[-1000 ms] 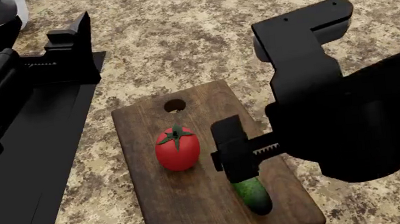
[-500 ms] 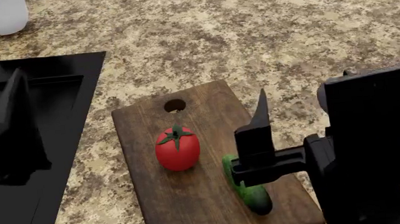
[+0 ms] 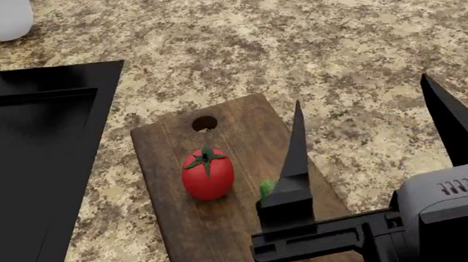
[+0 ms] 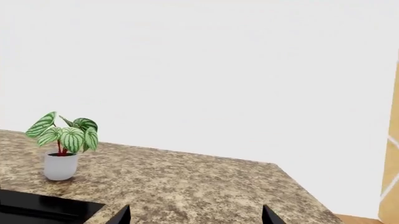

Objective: Pick the vegetables from the sink and place them on the cutting board.

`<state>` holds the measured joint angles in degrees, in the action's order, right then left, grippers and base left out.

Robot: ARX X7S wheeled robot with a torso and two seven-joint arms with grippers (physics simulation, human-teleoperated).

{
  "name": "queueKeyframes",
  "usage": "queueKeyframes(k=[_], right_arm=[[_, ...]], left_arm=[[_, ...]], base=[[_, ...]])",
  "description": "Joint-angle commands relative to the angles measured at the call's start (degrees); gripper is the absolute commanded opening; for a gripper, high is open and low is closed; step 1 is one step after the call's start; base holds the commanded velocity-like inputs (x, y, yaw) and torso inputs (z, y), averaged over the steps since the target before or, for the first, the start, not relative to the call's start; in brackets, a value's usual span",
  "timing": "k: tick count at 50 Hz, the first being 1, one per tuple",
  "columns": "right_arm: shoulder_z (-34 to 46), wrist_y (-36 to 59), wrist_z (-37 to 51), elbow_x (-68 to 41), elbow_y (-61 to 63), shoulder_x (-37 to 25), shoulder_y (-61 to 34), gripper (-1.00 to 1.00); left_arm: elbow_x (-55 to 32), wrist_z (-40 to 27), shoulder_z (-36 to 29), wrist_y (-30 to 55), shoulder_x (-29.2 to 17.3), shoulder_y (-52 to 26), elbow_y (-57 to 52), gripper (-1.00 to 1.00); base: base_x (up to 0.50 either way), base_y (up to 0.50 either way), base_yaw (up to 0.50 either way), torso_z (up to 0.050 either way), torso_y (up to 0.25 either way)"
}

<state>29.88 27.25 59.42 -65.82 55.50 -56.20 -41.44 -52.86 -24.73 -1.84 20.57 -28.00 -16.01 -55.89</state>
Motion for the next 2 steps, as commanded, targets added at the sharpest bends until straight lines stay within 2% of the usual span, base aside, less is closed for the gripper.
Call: queueKeyframes(k=[1,2], right_arm=[[19.0,-7.2,11.7,0.8,4.5,-7.0,-16.2,1.0],[25.3,-9.8,13.5,1.5,4.5,-8.4,-20.9,1.0]], left_arm=[[-0.2,-11.5,-12.0,-18.0,-14.7,-0.8,-4.1,1.0],[0.7,-13.2,-14.6,-20.9,-16.9,-1.4,-4.1,1.0]], base=[[0.0,0.0,0.0,0.0,0.0],[0.0,0.0,0.0,0.0,0.0]])
